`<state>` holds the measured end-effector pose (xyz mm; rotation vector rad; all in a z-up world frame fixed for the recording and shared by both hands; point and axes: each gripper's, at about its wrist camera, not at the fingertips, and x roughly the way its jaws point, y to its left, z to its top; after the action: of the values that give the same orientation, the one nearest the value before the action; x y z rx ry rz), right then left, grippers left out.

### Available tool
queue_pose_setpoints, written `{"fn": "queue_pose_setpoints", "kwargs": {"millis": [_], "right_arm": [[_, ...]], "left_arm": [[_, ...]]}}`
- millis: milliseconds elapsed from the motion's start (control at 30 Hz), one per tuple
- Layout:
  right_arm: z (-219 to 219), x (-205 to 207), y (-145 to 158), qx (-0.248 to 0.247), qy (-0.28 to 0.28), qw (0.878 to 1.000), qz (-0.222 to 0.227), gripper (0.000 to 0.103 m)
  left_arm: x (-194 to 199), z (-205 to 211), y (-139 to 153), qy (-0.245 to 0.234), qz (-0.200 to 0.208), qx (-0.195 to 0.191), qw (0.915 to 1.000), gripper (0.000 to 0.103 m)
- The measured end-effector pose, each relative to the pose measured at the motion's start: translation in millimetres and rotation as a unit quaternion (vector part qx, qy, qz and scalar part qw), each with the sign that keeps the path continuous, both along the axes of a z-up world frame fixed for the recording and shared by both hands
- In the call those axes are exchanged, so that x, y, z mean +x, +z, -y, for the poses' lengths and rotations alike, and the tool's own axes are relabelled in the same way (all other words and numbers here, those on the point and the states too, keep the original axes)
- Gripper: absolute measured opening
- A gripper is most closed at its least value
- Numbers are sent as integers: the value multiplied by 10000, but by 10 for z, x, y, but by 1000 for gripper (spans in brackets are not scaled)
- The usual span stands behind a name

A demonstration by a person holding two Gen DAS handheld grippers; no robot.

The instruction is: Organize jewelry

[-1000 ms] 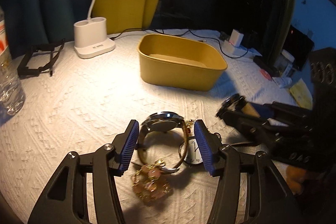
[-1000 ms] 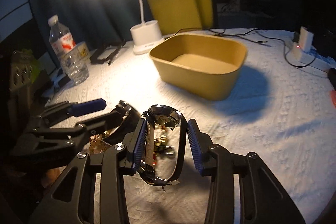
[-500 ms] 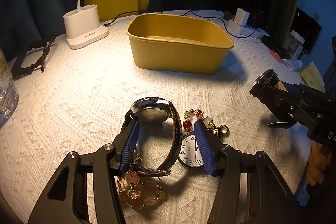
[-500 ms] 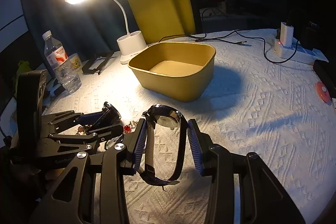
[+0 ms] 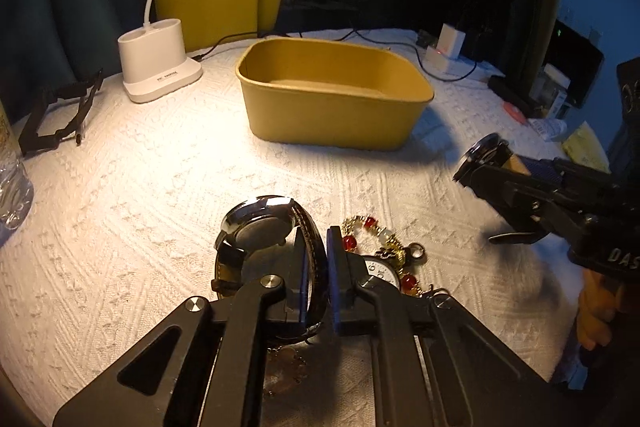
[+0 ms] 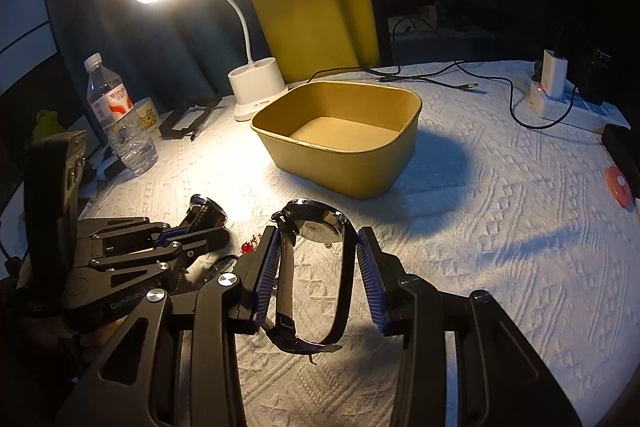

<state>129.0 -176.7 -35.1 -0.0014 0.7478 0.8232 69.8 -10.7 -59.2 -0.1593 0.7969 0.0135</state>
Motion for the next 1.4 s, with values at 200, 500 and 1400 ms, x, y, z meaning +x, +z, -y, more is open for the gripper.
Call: {"fn": "queue_pose_setpoints", "kwargs": {"millis": [200,500,1400], "right_arm": [[-40,60,73,-17,29,9999,117,39],[-95,365,222,-17,-53,9993,360,39],[-258,978,159,-4,-109,9996,276,41]], "left_arm": [[7,13,167,-54,216,-14,9998,9],[167,7,460,-180,638,73,9978,9],[1149,-97,580,-409,446,-208,9979,36]]}}
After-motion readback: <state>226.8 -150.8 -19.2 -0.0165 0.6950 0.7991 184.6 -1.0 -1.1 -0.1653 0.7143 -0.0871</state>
